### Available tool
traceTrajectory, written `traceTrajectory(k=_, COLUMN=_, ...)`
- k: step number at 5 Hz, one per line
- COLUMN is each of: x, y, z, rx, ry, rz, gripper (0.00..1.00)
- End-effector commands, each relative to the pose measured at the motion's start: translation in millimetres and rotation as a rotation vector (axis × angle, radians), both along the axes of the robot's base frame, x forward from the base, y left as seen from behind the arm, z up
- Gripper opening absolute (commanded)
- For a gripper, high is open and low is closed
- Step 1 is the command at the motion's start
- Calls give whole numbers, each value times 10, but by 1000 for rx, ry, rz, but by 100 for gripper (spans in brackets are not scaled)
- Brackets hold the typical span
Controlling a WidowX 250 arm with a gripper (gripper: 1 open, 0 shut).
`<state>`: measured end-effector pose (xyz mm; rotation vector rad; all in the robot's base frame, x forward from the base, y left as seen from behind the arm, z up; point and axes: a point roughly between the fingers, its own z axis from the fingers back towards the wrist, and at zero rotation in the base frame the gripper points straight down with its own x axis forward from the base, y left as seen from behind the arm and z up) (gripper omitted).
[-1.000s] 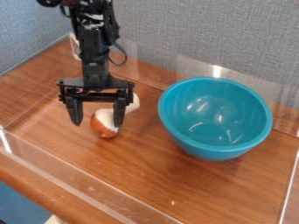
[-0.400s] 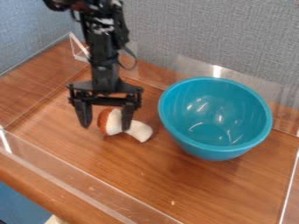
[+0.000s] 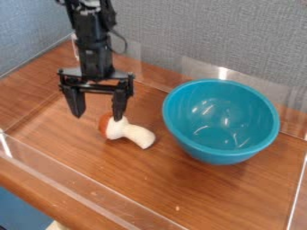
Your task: Remove the mushroom from inside the blue bowl and put it on the table
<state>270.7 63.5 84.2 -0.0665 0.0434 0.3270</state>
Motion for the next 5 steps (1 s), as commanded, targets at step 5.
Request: traceTrajectory(k=5, x=106, y=-151, z=200, rx=14, ry=-127, rz=19, gripper=100)
